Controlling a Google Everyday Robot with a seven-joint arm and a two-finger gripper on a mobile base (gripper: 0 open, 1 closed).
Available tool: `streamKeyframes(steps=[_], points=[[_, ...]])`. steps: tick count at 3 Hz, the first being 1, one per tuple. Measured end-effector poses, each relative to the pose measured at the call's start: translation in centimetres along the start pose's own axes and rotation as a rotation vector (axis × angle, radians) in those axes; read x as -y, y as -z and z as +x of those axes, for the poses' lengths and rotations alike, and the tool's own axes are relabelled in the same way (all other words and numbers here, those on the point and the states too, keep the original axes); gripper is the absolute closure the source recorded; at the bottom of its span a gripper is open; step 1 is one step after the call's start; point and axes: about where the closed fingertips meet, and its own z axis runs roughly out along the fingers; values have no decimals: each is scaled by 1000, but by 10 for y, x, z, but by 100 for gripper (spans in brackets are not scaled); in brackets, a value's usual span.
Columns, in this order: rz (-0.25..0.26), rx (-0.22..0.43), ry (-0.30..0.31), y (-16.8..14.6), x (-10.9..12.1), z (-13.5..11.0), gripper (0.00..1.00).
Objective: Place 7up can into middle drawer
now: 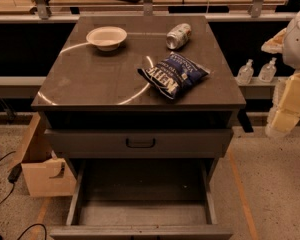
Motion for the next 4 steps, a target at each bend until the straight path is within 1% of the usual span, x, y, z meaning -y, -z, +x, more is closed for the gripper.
streamKeyframes(steps=[1,2,3,4], points=[[0,0,0,0,0,0,0],[15,41,47,5,8,-5,0],[54,92,158,10,45,-16,0],[118,108,278,15,88,-32,0]])
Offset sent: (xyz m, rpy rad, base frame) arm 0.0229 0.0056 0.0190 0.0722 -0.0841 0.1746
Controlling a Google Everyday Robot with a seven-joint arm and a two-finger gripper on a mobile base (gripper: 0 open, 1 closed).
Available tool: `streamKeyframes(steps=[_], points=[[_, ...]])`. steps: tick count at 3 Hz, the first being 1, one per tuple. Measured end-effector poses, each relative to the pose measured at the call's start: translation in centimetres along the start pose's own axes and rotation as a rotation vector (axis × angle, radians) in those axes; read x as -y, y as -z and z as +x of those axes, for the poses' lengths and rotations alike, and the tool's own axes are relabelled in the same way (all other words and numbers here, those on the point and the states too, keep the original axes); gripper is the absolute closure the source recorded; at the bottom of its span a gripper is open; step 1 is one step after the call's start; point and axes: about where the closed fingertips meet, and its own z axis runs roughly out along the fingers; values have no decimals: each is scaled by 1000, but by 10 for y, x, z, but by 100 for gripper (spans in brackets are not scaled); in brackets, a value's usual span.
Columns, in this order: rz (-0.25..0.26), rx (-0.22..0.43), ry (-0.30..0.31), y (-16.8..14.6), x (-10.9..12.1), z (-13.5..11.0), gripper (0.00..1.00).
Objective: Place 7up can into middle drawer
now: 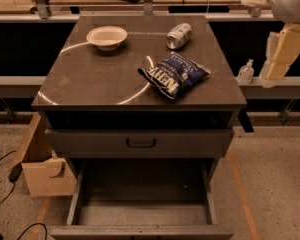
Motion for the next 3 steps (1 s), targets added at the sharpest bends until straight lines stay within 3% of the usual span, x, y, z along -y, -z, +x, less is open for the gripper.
streamKeyframes(steps=[1,2,3], points=[[71,-56,131,-8,53,-3,0],[71,-55,130,-8,53,-3,0],[102,-62,157,-27,73,14,0]])
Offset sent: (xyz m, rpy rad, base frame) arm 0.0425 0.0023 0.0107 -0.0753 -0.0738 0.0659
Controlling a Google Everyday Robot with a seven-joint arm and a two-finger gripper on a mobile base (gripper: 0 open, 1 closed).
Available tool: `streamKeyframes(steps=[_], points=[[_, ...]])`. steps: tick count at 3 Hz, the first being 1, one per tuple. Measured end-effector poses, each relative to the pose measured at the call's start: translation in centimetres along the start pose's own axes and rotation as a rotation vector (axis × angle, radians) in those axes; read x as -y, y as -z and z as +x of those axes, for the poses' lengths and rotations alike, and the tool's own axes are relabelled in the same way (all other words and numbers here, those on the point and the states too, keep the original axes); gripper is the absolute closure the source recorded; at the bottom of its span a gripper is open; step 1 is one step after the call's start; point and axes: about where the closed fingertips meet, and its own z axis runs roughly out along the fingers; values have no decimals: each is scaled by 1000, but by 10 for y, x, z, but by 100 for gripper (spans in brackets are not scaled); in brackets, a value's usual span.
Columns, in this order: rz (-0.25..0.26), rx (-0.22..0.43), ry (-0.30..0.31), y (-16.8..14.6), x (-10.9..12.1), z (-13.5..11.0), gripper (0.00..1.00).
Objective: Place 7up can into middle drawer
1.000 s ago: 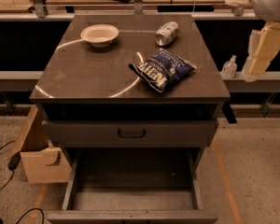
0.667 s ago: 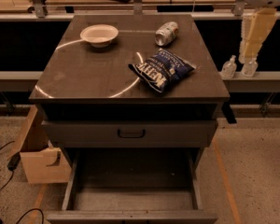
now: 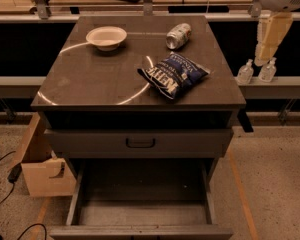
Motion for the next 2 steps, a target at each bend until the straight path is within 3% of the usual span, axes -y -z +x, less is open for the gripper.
streamKeyframes(steps=[1,2], points=[[29,-2,72,-33,24,27,0],[30,70,158,-65,38,43,0]])
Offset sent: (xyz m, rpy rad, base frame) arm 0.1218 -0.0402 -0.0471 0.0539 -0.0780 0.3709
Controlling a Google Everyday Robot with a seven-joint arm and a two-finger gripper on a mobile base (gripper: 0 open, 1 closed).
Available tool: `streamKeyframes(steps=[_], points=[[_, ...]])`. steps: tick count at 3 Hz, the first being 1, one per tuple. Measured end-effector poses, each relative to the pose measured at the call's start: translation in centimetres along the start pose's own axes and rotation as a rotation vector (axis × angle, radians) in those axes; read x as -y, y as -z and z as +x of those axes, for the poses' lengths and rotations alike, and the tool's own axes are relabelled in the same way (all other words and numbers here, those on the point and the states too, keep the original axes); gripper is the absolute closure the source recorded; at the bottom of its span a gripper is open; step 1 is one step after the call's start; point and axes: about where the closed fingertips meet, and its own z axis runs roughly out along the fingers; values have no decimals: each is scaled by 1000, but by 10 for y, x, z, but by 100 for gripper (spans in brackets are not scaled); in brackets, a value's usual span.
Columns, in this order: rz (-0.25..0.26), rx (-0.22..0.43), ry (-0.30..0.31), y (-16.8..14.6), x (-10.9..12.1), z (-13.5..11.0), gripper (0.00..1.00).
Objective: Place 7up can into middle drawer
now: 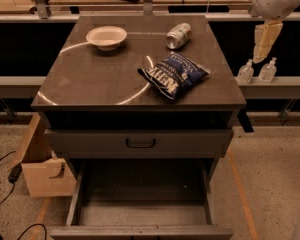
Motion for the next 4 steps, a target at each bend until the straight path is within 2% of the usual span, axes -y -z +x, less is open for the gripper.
streamKeyframes(steps=[1,2,3,4], points=[[5,118,114,-34,16,-6,0],[9,120,190,-53,41,-15,0],[30,112,205,-54,53,-17,0],[86,121,201,-60,63,-16,0]])
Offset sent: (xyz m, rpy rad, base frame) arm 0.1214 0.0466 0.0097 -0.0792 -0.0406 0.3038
